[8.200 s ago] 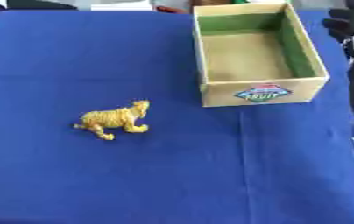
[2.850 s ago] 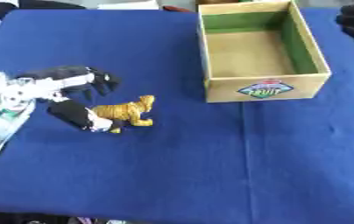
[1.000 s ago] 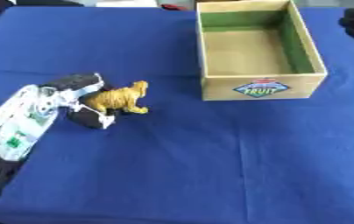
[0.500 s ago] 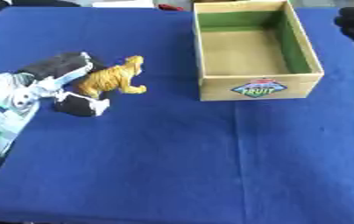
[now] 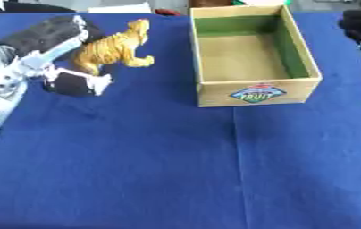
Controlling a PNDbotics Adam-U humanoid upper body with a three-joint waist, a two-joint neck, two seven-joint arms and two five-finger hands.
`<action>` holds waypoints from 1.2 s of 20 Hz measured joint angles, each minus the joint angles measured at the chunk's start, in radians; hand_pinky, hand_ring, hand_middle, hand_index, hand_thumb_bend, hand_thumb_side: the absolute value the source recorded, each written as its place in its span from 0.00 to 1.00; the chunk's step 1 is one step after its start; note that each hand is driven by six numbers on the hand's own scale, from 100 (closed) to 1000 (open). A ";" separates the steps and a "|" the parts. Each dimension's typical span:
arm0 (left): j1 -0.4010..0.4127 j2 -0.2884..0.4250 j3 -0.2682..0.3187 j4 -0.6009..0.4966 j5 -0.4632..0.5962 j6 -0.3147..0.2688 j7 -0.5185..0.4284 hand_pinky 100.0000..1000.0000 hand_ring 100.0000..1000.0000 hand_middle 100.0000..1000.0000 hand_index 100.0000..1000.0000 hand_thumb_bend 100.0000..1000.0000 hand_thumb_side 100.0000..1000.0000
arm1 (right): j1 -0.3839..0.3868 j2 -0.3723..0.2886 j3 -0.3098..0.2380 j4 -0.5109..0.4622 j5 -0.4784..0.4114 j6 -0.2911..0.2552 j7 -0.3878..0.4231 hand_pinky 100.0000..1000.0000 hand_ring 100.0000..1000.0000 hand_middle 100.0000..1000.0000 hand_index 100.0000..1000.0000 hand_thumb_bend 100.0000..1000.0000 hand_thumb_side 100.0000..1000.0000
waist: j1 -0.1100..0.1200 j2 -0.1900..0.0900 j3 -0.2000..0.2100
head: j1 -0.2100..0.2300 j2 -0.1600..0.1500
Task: Pick up objects on the table and place them in the box.
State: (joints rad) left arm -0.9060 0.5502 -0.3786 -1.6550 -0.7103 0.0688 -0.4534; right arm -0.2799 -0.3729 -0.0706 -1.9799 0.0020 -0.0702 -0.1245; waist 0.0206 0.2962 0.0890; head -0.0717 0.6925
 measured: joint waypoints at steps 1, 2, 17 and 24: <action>-0.019 -0.009 0.000 0.011 -0.018 -0.008 0.012 0.38 0.46 0.44 0.52 0.00 0.21 | -0.010 0.000 0.004 0.000 -0.002 -0.003 0.003 0.90 0.80 0.73 0.87 0.00 0.75 | 0.002 0.000 -0.017 | 0.009 -0.001; -0.037 -0.022 0.004 0.025 -0.038 -0.015 0.026 0.38 0.46 0.44 0.52 0.00 0.21 | -0.022 0.001 0.007 0.000 -0.005 -0.007 0.007 0.89 0.80 0.73 0.87 0.00 0.76 | 0.004 0.000 -0.037 | 0.020 -0.002; -0.222 -0.228 0.135 0.425 -0.508 -0.112 0.339 0.41 0.49 0.46 0.53 0.00 0.22 | -0.196 0.038 0.078 0.000 -0.091 -0.063 0.100 0.89 0.80 0.73 0.86 0.00 0.80 | -0.006 0.055 -0.252 | 0.190 -0.054; -0.284 -0.260 0.176 0.574 -0.674 -0.160 0.418 0.42 0.50 0.43 0.53 0.00 0.21 | -0.230 0.051 0.104 0.000 -0.108 -0.070 0.134 0.89 0.80 0.73 0.86 0.00 0.79 | 0.008 0.094 -0.321 | 0.257 -0.093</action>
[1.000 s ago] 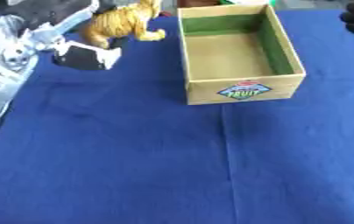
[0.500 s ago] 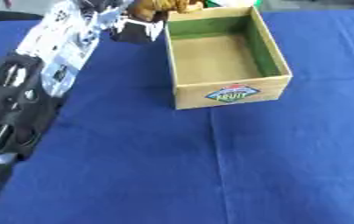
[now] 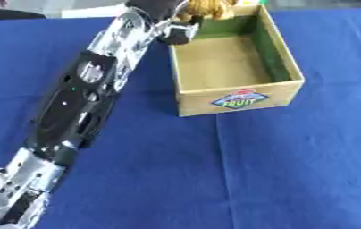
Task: Pick up objects on the table and place them in the box.
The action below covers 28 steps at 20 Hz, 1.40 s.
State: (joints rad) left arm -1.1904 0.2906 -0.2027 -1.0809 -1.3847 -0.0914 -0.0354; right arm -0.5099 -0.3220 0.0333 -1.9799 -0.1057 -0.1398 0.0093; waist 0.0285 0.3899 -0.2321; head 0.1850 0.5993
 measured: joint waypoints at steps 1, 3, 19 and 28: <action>-0.007 -0.002 0.005 0.018 -0.018 -0.004 0.007 0.42 0.50 0.43 0.53 0.00 0.21 | -0.005 0.001 0.004 0.000 -0.002 -0.001 0.004 0.89 0.80 0.73 0.86 0.00 0.79 | 0.001 0.005 -0.010 | 0.010 -0.005; -0.014 -0.008 0.018 0.055 -0.045 -0.013 0.017 0.42 0.49 0.43 0.51 0.00 0.21 | -0.014 0.002 0.007 0.000 -0.004 -0.002 0.011 0.89 0.80 0.73 0.86 0.00 0.79 | 0.005 0.013 -0.029 | 0.028 -0.014; -0.034 -0.018 0.085 0.229 -0.154 -0.063 -0.221 0.62 0.79 0.77 0.82 0.00 0.54 | -0.043 0.027 0.030 0.000 -0.028 -0.004 0.048 0.89 0.80 0.73 0.86 0.00 0.78 | 0.019 0.022 -0.106 | 0.095 -0.021; -0.021 -0.018 0.083 0.192 -0.307 0.032 -0.186 0.69 0.87 0.86 0.97 0.87 1.00 | -0.033 0.036 0.034 0.000 -0.028 0.003 0.056 0.89 0.80 0.73 0.86 0.00 0.78 | 0.015 0.019 -0.102 | 0.081 -0.019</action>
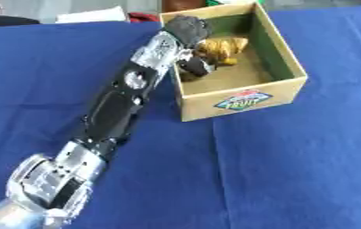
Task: Pick up objects on the table and place them in the box.
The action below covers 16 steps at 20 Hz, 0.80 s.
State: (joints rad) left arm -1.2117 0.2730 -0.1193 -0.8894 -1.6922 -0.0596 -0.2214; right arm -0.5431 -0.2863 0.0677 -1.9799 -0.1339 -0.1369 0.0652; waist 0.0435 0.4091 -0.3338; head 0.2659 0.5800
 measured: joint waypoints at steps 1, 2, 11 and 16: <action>0.001 0.000 -0.001 -0.008 -0.015 0.012 0.020 0.69 0.87 0.86 0.97 0.86 1.00 | 0.003 0.000 0.000 0.000 0.000 0.000 0.000 0.89 0.80 0.73 0.86 0.00 0.78 | -0.001 0.000 0.004 | -0.001 0.000; 0.005 0.000 -0.002 -0.017 -0.025 0.019 0.039 0.69 0.87 0.86 0.97 0.86 1.00 | 0.007 0.000 0.000 0.000 0.000 0.001 0.000 0.89 0.80 0.73 0.86 0.00 0.78 | -0.002 0.000 0.008 | -0.003 0.002; 0.060 0.030 -0.007 -0.266 0.143 0.033 0.152 0.63 0.78 0.75 0.90 0.49 1.00 | 0.043 0.000 -0.012 0.000 0.000 0.006 -0.012 0.89 0.80 0.73 0.87 0.00 0.77 | -0.003 -0.030 0.064 | -0.044 0.028; 0.138 0.084 0.001 -0.551 0.522 0.122 0.248 0.57 0.68 0.63 0.86 0.00 0.87 | 0.066 0.000 -0.028 0.000 0.005 0.006 -0.031 0.89 0.80 0.73 0.87 0.00 0.77 | -0.005 -0.052 0.115 | -0.114 0.054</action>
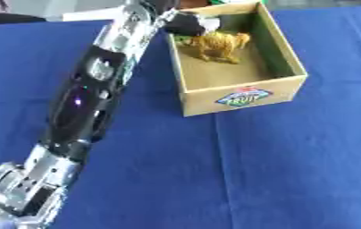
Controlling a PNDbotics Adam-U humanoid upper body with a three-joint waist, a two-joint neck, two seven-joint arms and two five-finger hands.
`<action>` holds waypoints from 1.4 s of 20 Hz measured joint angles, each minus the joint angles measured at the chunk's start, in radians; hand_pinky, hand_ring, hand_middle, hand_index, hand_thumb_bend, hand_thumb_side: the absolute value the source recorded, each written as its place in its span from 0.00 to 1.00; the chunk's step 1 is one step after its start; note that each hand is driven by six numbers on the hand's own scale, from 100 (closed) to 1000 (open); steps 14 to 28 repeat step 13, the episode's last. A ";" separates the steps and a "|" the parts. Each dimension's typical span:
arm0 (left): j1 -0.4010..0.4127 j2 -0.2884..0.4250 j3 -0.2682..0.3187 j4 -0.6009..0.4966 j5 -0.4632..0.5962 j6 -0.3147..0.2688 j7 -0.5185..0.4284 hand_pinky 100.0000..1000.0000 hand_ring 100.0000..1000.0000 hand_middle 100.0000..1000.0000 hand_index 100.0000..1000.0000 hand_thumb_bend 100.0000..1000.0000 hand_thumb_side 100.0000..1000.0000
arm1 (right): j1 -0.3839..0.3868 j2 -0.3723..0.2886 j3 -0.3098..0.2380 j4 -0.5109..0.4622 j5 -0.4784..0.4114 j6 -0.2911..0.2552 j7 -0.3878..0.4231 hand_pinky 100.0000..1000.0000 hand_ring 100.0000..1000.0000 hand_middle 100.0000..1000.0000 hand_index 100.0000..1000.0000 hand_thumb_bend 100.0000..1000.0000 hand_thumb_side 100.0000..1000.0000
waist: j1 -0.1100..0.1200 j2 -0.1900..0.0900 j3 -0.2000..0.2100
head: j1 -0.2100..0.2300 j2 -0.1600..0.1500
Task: Pick up objects on the table and place them in the box.
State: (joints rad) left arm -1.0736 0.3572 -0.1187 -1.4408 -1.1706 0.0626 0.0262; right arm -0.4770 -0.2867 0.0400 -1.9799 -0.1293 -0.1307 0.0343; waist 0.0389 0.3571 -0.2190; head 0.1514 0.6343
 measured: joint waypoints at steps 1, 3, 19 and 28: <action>0.024 0.015 0.005 -0.059 0.095 0.025 0.022 0.57 0.68 0.63 0.86 0.00 0.87 | 0.004 0.000 -0.004 0.000 0.001 0.000 -0.004 0.89 0.80 0.73 0.87 0.00 0.77 | -0.002 -0.005 0.011 | -0.016 0.007; 0.079 0.049 0.018 -0.169 0.285 0.071 0.063 0.46 0.60 0.55 0.80 0.00 0.80 | 0.012 -0.001 -0.011 0.000 0.005 -0.001 -0.014 0.89 0.80 0.73 0.87 0.00 0.76 | -0.007 -0.014 0.034 | -0.046 0.017; 0.420 0.119 0.152 -0.526 0.958 0.080 0.301 0.43 0.56 0.52 0.75 0.00 0.72 | 0.047 -0.008 -0.046 0.000 0.026 -0.005 -0.067 0.89 0.80 0.73 0.87 0.00 0.76 | -0.040 -0.047 0.154 | -0.153 0.057; 0.420 0.119 0.152 -0.526 0.958 0.080 0.301 0.43 0.56 0.52 0.75 0.00 0.72 | 0.047 -0.008 -0.046 0.000 0.026 -0.005 -0.067 0.89 0.80 0.73 0.87 0.00 0.76 | -0.040 -0.047 0.154 | -0.153 0.057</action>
